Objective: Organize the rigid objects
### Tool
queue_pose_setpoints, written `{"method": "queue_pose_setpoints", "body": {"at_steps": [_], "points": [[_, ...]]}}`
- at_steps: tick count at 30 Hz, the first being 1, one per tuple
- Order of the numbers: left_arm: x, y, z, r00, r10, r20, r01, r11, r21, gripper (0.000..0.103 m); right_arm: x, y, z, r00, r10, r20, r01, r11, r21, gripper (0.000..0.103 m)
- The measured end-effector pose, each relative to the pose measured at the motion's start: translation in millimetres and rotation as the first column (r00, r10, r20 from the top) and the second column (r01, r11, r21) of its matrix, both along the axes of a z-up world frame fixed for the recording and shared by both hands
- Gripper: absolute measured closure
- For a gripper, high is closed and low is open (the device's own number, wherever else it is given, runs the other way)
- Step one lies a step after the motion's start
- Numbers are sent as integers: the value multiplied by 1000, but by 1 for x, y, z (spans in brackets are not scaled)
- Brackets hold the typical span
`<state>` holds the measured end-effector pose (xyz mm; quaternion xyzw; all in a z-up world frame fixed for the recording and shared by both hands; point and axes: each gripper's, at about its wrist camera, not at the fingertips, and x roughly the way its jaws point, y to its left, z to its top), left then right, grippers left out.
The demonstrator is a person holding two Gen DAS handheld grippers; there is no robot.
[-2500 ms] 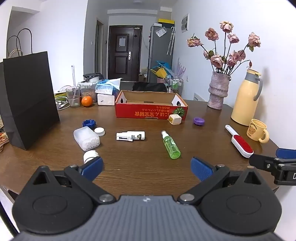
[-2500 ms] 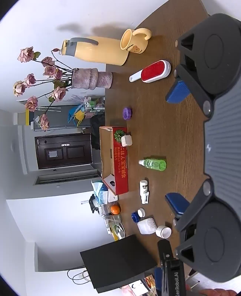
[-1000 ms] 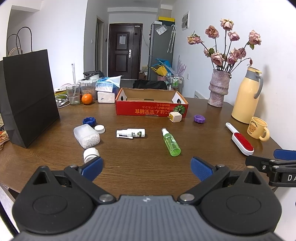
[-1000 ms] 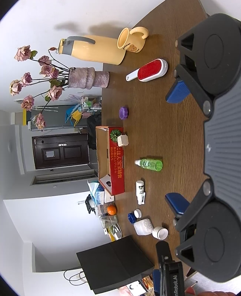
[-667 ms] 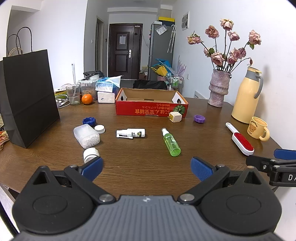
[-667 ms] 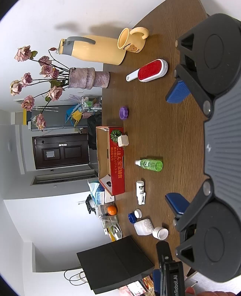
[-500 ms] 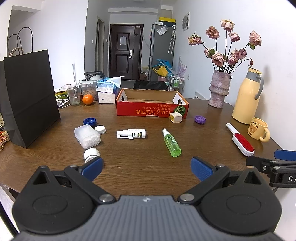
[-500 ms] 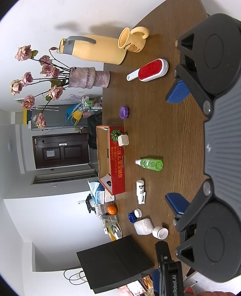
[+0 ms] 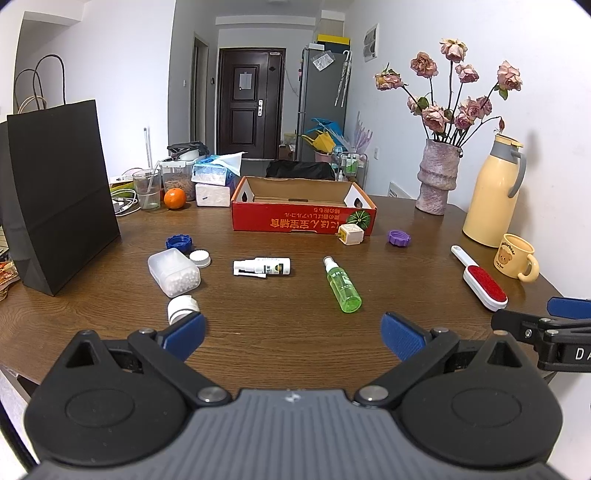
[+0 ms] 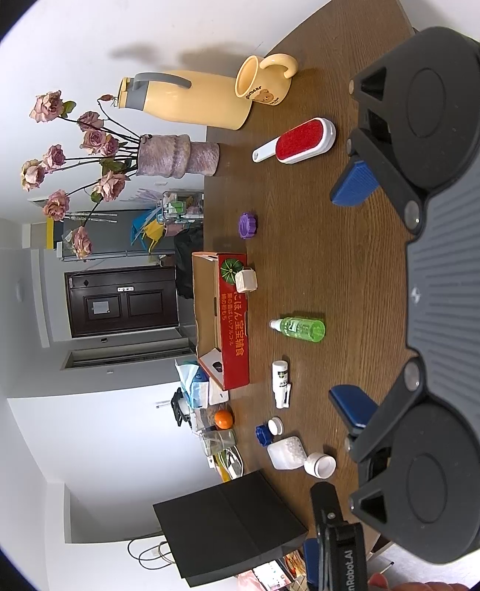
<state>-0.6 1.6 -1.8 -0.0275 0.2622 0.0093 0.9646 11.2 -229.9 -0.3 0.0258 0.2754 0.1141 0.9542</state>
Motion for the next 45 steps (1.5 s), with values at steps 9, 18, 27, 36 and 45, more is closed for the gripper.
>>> {"method": "queue_pose_setpoints", "body": {"at_steps": [9, 18, 27, 36, 45], "points": [[0, 0, 0, 1000, 1, 0, -1, 1000, 1, 0, 0, 0, 0, 1000, 0, -1, 0, 1000, 0, 0], [0, 0, 0, 1000, 0, 1, 0, 1000, 1, 0, 1, 1, 0, 1000, 3, -1, -3, 1000, -2, 0], [-1, 2, 0, 1000, 4, 3, -4, 1000, 1, 0, 3, 5, -2, 1000, 13, 1, -13, 1000, -6, 0], [13, 16, -7, 999, 42, -12, -42, 999, 4, 0, 15, 11, -11, 999, 32, -5, -32, 999, -7, 0], [29, 32, -18, 996, 83, -32, -83, 997, -8, 0, 35, 22, -19, 999, 45, -19, -45, 999, -17, 0]]}}
